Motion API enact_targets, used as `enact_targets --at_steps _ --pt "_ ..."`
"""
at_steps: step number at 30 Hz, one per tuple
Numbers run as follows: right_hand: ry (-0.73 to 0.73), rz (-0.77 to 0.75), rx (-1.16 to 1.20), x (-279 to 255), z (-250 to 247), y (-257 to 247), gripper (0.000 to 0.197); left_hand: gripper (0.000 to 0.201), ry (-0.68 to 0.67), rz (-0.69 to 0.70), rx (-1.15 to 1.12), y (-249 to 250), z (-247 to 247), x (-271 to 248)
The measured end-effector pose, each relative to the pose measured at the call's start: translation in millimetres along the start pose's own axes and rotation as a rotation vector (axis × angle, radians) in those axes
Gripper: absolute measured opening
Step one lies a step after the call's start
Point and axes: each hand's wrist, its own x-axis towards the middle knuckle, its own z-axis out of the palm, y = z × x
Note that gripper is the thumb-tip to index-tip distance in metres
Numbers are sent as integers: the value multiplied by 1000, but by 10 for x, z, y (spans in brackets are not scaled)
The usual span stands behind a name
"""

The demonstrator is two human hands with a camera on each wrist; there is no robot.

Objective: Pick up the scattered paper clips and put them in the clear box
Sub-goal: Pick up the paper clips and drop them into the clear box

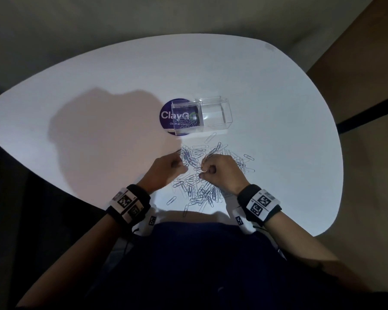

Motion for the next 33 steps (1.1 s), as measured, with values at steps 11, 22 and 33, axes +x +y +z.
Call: enact_targets --at_steps 11,22,33 --pt "-48 -16 -82 41 4 10 17 16 30 355 543 -91 191 -30" --pt "39 317 949 -82 -259 41 26 9 -53 165 109 9 80 78" --pt "-160 92 442 -283 -268 72 10 13 -242 -192 -766 31 -155 -75"
